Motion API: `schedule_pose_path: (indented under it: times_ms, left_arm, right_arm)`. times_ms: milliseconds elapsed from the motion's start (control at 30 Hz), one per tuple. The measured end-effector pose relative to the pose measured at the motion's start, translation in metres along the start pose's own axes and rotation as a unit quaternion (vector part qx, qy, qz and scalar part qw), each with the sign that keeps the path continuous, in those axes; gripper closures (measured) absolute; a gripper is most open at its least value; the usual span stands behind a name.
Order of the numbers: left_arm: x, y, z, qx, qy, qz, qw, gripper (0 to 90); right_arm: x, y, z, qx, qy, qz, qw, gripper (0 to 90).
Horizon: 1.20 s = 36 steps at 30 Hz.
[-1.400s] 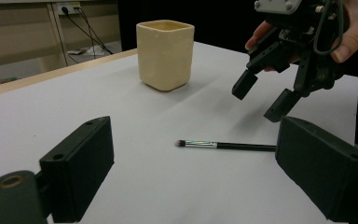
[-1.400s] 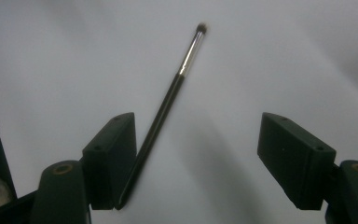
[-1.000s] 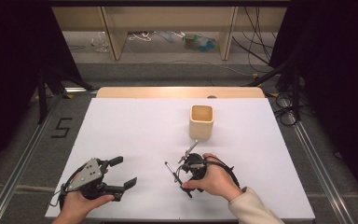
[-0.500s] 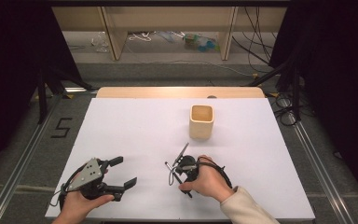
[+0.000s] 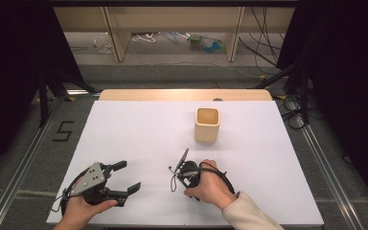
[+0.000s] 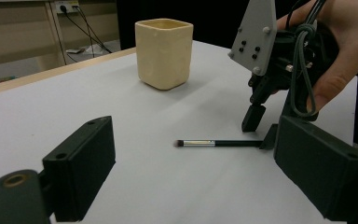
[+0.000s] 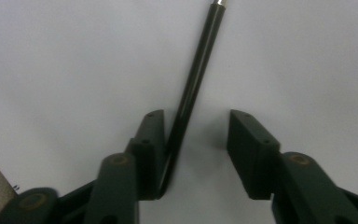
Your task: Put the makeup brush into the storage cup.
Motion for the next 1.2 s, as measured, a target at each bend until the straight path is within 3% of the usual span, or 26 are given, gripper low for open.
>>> schedule_pose_path:
  times_ms: [300,333,433,767,1067,1200]
  left_arm:
    - [-0.0002,-0.0005,0.0,0.006,-0.003,0.0,1.0,12.4]
    - [-0.0001,-0.0005,0.0001,0.004,-0.003,0.001,1.0,12.4]
    - [-0.0001,-0.0002,0.0003,0.001,-0.003,0.0,1.0,12.4]
    - [-0.0002,-0.0006,0.0003,0.007,-0.005,0.001,1.0,12.7]
    - [-0.0002,-0.0007,0.0005,0.006,-0.006,0.001,1.0,12.9]
    - [-0.0002,-0.0006,0.0005,0.006,-0.006,0.001,1.0,13.1]
  right_arm:
    - [-0.0003,-0.002,0.0004,-0.015,-0.007,-0.003,0.9999,83.4]
    - [0.0001,0.0001,0.001,-0.026,-0.009,0.001,0.9996,83.5]
    - [0.0004,0.0008,0.0007,-0.03,-0.008,0.0,0.9995,84.0]
    - [-0.0002,-0.0012,0.0003,-0.001,-0.011,-0.014,0.9998,84.3]
    - [-0.0012,0.001,0.0018,0.005,-0.014,-0.021,0.9997,84.4]
    - [-0.0044,0.0042,0.0041,0.011,-0.001,-0.029,0.9995,84.4]
Point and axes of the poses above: each handheld gripper's, and its own axes: x roughly forward along the jaws, z roughly out of its underside, y roughly to its right, the point moved 4 cm from there along x, roughly forward along the jaws, and after that the axes turned 12 degrees about z, right-handed, at the moved point
